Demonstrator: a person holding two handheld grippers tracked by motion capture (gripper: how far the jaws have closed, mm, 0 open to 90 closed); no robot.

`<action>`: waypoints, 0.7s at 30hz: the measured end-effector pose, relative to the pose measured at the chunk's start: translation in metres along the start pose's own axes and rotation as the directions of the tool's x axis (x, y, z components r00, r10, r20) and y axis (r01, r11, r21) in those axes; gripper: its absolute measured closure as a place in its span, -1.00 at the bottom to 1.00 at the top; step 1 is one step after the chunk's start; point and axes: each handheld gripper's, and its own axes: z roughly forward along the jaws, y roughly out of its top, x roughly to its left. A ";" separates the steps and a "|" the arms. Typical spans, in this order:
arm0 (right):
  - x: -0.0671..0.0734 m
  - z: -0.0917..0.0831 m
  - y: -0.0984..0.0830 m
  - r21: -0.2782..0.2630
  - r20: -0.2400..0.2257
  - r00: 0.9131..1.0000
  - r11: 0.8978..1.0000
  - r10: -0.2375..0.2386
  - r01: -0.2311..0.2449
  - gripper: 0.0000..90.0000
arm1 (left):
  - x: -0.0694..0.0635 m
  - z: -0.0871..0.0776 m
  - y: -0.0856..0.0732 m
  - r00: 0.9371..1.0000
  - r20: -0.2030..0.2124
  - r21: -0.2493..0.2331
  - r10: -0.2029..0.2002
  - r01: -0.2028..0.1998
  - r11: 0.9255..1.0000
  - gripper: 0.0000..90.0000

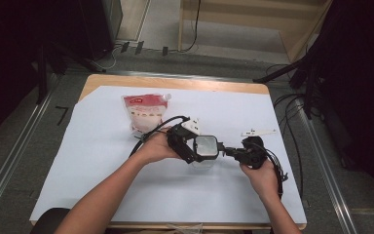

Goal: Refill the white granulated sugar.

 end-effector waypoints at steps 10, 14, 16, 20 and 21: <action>0.000 0.000 0.000 0.002 -0.004 1.000 1.000 0.002 -0.002 1.00 | -0.001 -0.005 0.009 1.000 0.000 -0.011 0.025 -0.025 1.000 -0.62; 0.000 0.000 0.000 0.001 -0.005 1.000 1.000 0.002 -0.002 1.00 | -0.002 -0.006 0.012 1.000 0.000 0.001 0.030 -0.030 1.000 -0.61; 0.000 0.000 0.000 0.002 -0.008 1.000 1.000 0.004 -0.004 1.00 | -0.002 -0.006 0.013 1.000 0.001 0.001 0.025 -0.025 1.000 -0.61; -0.001 0.000 0.000 0.000 -0.010 1.000 1.000 0.005 -0.005 1.00 | -0.002 -0.006 0.014 1.000 0.000 0.000 0.028 -0.028 1.000 -0.61; -0.001 0.000 0.000 0.000 -0.010 1.000 1.000 0.007 -0.007 1.00 | -0.002 -0.006 0.015 1.000 -0.004 0.004 0.029 -0.029 1.000 -0.61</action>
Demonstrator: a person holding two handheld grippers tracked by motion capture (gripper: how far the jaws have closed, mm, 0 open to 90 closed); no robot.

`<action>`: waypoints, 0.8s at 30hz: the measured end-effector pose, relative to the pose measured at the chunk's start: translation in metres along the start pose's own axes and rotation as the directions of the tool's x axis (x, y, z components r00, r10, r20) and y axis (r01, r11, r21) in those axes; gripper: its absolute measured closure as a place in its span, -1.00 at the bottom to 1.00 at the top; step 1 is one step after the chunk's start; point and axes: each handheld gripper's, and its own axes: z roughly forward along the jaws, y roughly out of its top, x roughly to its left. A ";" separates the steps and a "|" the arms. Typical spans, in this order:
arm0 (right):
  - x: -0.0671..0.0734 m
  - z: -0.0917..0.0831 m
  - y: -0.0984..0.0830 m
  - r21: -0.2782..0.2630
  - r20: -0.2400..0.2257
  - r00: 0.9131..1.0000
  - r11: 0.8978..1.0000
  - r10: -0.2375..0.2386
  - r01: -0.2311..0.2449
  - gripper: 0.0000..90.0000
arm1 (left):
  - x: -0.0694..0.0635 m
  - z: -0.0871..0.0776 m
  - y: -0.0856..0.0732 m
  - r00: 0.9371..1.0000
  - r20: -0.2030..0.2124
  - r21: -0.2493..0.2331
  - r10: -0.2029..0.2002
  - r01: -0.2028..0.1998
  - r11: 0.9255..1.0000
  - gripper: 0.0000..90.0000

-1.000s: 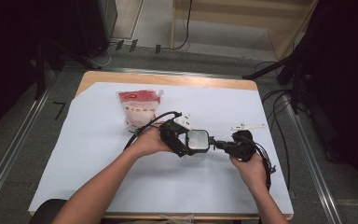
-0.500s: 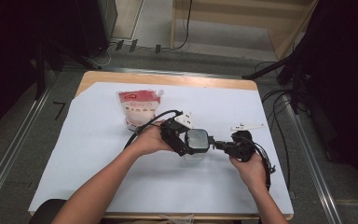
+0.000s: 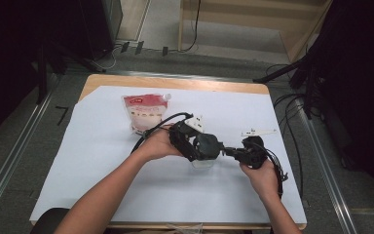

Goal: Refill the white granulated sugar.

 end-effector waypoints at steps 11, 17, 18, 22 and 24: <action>0.000 0.000 -0.001 -0.001 -0.005 1.000 1.000 0.006 -0.006 1.00 | -0.002 -0.005 0.019 1.000 0.001 -0.035 -0.001 0.001 0.999 -0.60; 0.000 0.000 -0.001 -0.002 -0.006 1.000 1.000 0.004 -0.004 1.00 | -0.002 -0.004 0.025 1.000 0.006 -0.059 -0.012 0.012 0.998 -0.60; 0.000 0.000 -0.001 -0.002 -0.006 1.000 1.000 0.004 -0.004 1.00 | -0.002 -0.004 0.027 1.000 0.008 -0.063 -0.017 0.018 0.998 -0.60; 0.000 0.000 -0.001 -0.001 -0.005 1.000 1.000 0.005 -0.005 1.00 | -0.002 -0.003 0.031 1.000 0.011 -0.068 -0.023 0.024 0.997 -0.61; 0.000 -0.001 -0.001 -0.001 -0.005 1.000 1.000 0.004 -0.004 1.00 | -0.002 -0.002 0.033 1.000 0.014 -0.074 -0.026 0.027 0.997 -0.61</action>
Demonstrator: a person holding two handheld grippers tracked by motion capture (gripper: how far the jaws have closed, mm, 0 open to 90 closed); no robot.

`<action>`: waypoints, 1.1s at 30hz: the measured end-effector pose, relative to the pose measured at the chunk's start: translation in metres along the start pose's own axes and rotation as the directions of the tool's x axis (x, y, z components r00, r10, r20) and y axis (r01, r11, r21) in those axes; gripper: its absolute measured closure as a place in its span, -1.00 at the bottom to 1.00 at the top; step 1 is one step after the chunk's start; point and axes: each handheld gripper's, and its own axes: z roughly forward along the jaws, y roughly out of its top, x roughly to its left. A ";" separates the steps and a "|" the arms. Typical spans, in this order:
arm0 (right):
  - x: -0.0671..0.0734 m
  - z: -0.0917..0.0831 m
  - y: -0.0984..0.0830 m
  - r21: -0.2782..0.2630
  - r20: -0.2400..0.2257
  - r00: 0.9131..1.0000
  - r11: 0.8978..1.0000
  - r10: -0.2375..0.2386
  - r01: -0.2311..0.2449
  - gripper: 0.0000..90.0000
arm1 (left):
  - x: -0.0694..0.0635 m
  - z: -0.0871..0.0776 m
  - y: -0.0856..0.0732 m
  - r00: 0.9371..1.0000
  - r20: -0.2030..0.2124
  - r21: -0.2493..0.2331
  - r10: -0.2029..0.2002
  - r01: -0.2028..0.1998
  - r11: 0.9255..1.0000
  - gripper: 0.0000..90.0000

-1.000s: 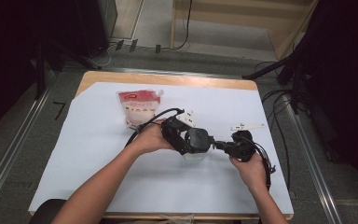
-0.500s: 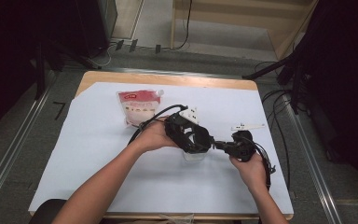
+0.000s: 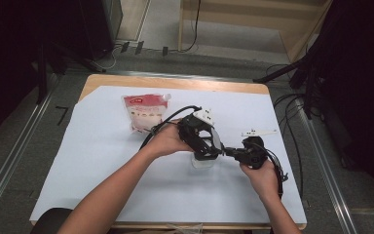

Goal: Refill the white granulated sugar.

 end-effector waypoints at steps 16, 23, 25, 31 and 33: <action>0.000 -0.001 0.000 -0.010 -0.005 1.000 1.000 0.003 -0.003 1.00 | 0.003 0.015 0.015 0.999 0.038 -0.047 -0.030 0.032 0.998 -0.66; -0.001 -0.001 0.000 -0.017 -0.011 1.000 1.000 -0.001 0.001 1.00 | 0.002 0.015 0.018 0.999 0.034 -0.026 -0.022 0.023 0.999 -0.66; -0.001 -0.001 0.000 -0.018 -0.013 1.000 1.000 -0.001 0.001 1.00 | 0.001 0.013 0.019 1.000 0.024 -0.022 -0.016 0.017 1.000 -0.66; -0.001 -0.001 0.000 -0.015 -0.012 1.000 1.000 0.001 -0.001 1.00 | 0.001 0.009 0.020 0.999 0.035 -0.027 -0.022 0.023 0.999 -0.67; -0.001 -0.001 0.000 -0.015 -0.012 1.000 1.000 0.002 -0.002 1.00 | 0.001 0.007 0.021 0.999 0.032 -0.028 -0.019 0.020 0.999 -0.67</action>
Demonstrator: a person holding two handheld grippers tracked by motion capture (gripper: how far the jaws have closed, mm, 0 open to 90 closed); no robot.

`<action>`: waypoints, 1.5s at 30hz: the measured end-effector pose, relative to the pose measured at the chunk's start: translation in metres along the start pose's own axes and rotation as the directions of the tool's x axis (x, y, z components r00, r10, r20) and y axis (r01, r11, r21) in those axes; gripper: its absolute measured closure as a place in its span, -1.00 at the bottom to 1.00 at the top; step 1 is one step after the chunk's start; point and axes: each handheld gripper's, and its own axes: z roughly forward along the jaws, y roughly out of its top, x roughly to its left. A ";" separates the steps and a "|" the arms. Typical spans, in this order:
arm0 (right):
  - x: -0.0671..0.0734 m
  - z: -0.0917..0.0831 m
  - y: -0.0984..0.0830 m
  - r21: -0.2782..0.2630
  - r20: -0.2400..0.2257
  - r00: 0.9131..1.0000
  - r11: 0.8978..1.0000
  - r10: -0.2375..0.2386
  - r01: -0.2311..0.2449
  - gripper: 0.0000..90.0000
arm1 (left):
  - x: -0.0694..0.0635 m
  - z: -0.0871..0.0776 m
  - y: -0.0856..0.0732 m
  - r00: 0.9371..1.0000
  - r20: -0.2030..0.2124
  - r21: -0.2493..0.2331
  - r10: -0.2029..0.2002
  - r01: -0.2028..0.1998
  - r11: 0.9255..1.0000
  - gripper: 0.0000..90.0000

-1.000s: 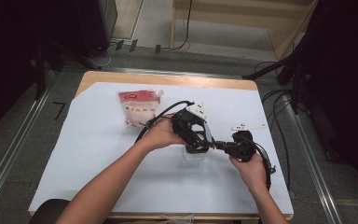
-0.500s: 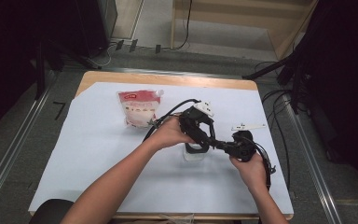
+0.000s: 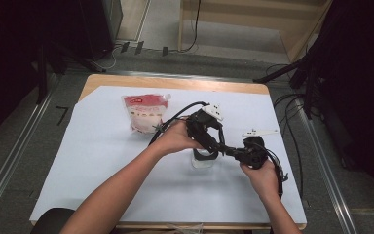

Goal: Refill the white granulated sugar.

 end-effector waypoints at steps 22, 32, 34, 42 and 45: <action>0.000 0.000 0.000 -0.002 0.001 1.000 1.000 0.000 0.000 0.99 | 0.010 -0.035 -0.015 0.998 -0.002 0.011 -0.057 0.057 0.998 -0.44; 0.000 0.000 0.000 0.001 0.000 1.000 1.000 0.000 0.000 0.99 | 0.016 -0.027 -0.018 0.987 0.050 0.000 -0.153 0.153 0.988 0.47; 0.000 0.000 0.000 0.000 0.000 1.000 1.000 -0.001 0.001 0.99 | 0.016 -0.026 -0.018 0.985 0.061 -0.001 -0.162 0.162 0.987 0.62; 0.000 0.000 0.000 0.001 0.001 1.000 1.000 -0.004 0.004 1.00 | 0.013 -0.014 -0.013 0.980 0.069 0.025 -0.186 0.185 0.982 0.91; 0.001 0.000 0.000 0.003 0.008 1.000 1.000 -0.004 0.004 1.00 | 0.013 -0.010 -0.011 0.976 0.076 0.026 -0.204 0.203 0.979 0.94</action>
